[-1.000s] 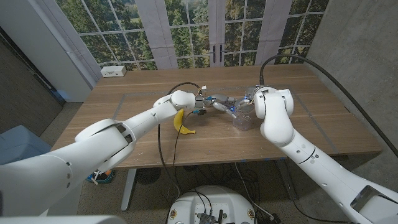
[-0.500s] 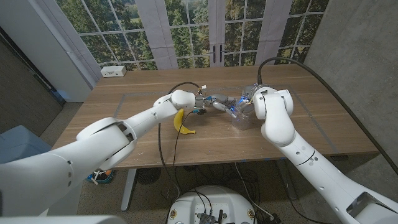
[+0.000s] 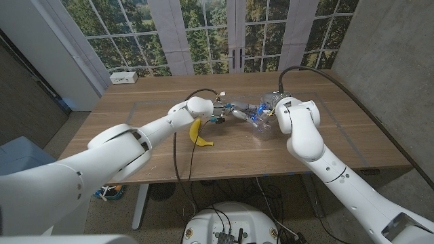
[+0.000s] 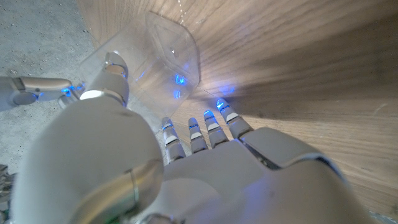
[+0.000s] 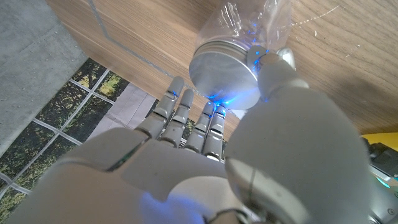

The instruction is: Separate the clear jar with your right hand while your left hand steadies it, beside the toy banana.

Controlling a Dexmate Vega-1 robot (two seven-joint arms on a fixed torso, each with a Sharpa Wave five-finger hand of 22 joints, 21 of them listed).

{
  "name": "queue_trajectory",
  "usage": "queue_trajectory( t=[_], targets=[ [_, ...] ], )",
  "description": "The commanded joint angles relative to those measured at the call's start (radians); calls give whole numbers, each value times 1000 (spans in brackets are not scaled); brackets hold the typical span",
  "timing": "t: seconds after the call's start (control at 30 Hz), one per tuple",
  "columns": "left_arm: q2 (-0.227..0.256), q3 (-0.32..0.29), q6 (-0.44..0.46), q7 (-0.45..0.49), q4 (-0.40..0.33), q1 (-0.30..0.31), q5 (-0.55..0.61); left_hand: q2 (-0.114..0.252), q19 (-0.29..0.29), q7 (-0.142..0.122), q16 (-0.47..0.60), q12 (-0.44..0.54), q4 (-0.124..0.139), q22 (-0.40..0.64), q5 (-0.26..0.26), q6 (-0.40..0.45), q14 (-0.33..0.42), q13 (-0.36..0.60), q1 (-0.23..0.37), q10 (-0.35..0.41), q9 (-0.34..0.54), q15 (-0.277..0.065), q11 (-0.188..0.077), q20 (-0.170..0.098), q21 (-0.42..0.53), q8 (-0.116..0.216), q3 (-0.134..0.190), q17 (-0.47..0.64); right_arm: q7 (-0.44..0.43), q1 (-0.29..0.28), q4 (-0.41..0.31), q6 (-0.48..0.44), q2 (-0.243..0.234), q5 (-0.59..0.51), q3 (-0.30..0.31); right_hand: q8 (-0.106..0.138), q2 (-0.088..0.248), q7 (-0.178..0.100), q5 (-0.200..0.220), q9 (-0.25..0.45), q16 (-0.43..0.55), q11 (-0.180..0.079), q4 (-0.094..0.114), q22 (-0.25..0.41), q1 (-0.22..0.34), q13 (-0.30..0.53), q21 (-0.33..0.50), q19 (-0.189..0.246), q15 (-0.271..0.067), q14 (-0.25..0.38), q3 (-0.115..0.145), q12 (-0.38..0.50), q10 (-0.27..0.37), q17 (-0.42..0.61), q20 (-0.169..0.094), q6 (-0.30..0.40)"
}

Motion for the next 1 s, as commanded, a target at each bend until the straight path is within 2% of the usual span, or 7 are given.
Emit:
queue_trajectory(
  t=[0.03,0.13,0.2,0.27,0.4,0.67,1.0],
  targets=[
    [-27,4,-20,-4,58,-20,-3,29,3,33,-4,-6,3,1,4,177,-6,2,13,-3,88,0,3,3,-2,121,1,1,57,28,-7,1,-16,89,15,-55,292,-107,30,-7,-36,3,31,-40,257,-31,17,-101,-106,-80,27,-37,-40,15,-10,508],
    [-34,6,-25,-6,71,-25,-2,29,2,30,-4,-6,3,1,4,176,-6,2,12,-2,90,1,3,3,-2,121,0,1,91,42,-5,-8,-23,102,14,-182,239,-108,17,-5,-47,26,38,-86,151,-48,18,-142,-37,-142,-68,-74,-160,26,65,241],
    [-38,7,-28,-6,79,-27,-3,29,2,30,-4,-6,3,1,4,175,-6,2,12,-4,90,1,3,5,-2,121,0,1,122,55,-1,-17,-25,110,14,-181,162,-110,-90,-2,-56,136,53,-95,3,-61,-30,-140,65,-194,-222,-82,-290,9,172,-173],
    [-41,7,-31,-6,86,-29,-3,29,2,30,-4,-6,3,1,4,174,-7,2,11,-3,91,1,4,5,-2,122,0,1,116,55,-1,-34,-26,108,14,-178,134,-24,-225,-3,-81,216,76,-95,-124,-71,-104,-174,127,-241,-287,-86,-395,-22,249,-407],
    [-45,10,-32,-5,92,-32,-1,29,2,29,-4,-6,3,1,4,174,-7,2,11,-3,93,2,3,5,-2,123,-1,1,102,50,-9,-57,-32,142,27,-176,65,90,-259,-6,-98,304,136,-92,-345,-75,-196,-195,180,-305,-395,-81,-500,-51,254,-626],
    [-50,12,-38,-4,100,-35,1,30,2,28,-4,-6,3,1,3,181,-8,2,10,-3,96,3,3,6,-1,127,-1,1,25,32,-38,-87,-68,414,115,-168,33,105,-235,-4,-91,332,173,-90,-438,-76,-229,-187,186,-309,-457,-74,-520,-59,255,-702],
    [-56,16,-37,-2,109,-39,4,31,0,28,-4,-6,2,1,3,188,-9,2,10,-3,99,4,2,7,-2,132,-2,0,-228,-20,-133,-209,-161,545,111,-95,107,128,-222,2,-23,311,188,-81,-480,-70,-248,-92,145,-156,-462,0,-333,-75,254,-488]
  ],
)
